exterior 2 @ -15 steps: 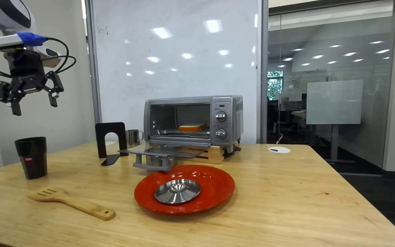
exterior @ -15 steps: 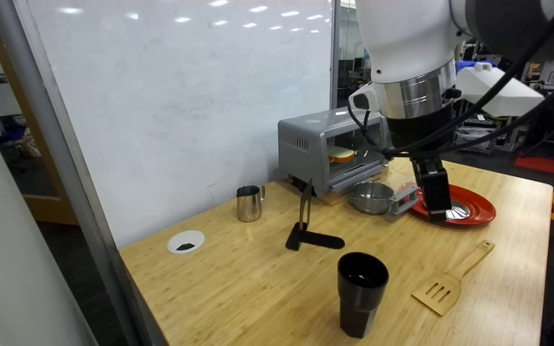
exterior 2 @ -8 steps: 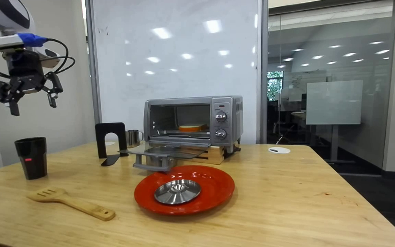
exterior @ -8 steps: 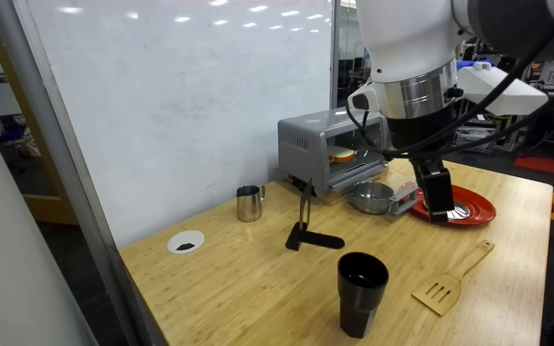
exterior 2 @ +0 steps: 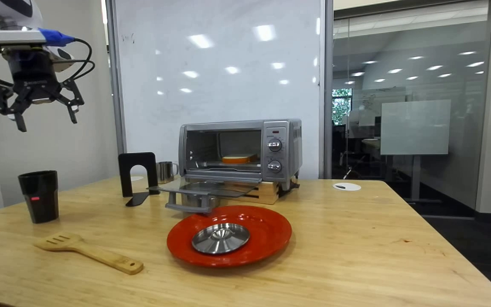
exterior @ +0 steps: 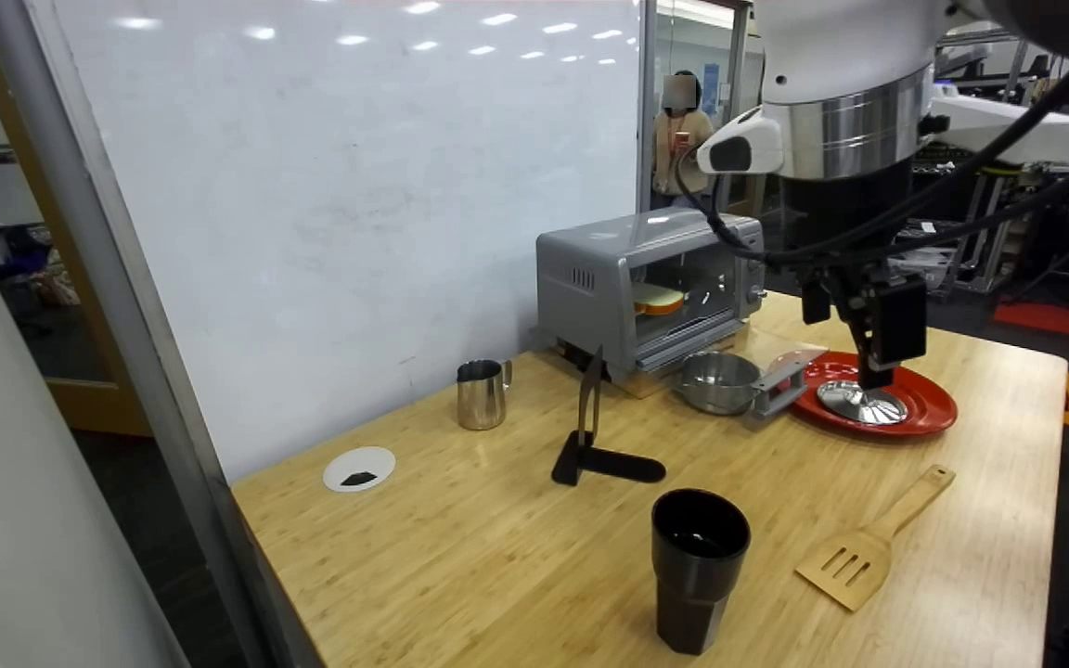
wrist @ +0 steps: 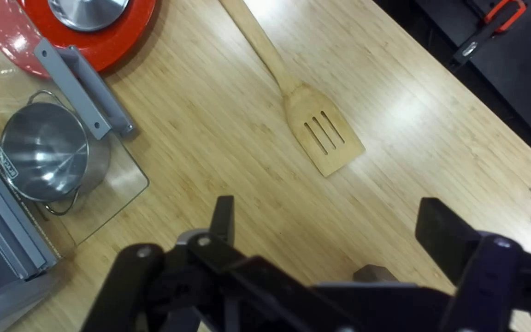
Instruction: Use the spatula to take the bread slice out of the oven
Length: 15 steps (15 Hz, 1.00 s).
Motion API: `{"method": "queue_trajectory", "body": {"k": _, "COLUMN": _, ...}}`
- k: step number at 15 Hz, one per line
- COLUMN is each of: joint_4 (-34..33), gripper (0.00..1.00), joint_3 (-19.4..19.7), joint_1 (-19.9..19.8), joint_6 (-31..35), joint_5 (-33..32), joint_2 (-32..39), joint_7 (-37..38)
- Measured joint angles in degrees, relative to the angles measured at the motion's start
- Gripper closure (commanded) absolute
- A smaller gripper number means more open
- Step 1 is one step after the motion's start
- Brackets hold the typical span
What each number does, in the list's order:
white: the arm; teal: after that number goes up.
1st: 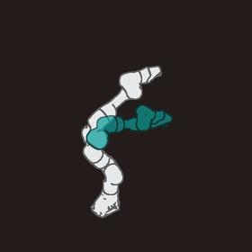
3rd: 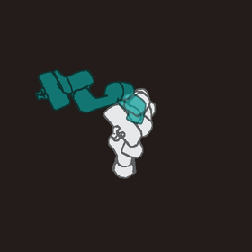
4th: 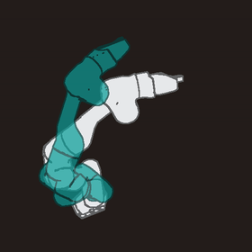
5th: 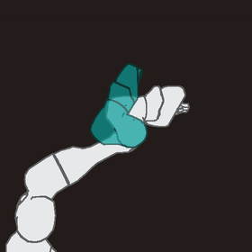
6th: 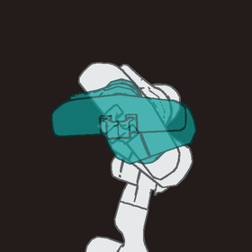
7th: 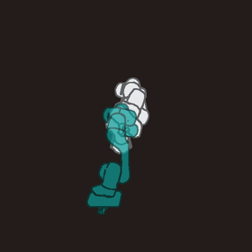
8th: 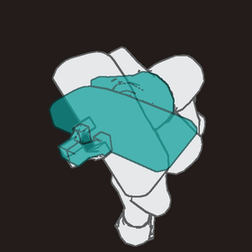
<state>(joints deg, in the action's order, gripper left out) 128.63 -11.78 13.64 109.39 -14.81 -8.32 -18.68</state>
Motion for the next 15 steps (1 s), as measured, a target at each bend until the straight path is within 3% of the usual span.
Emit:
{"method": "queue_trajectory", "body": {"k": 9, "joint_4": 13.10, "gripper": 0.00, "joint_3": 10.06, "joint_1": -2.34, "joint_6": 14.96, "joint_5": 0.79, "joint_2": -4.91, "joint_7": -20.97}}
{"method": "queue_trajectory", "body": {"k": 15, "joint_4": 19.19, "gripper": 0.00, "joint_3": 13.74, "joint_1": -5.13, "joint_6": 19.55, "joint_5": 0.41, "joint_2": -5.25, "joint_7": -32.48}}
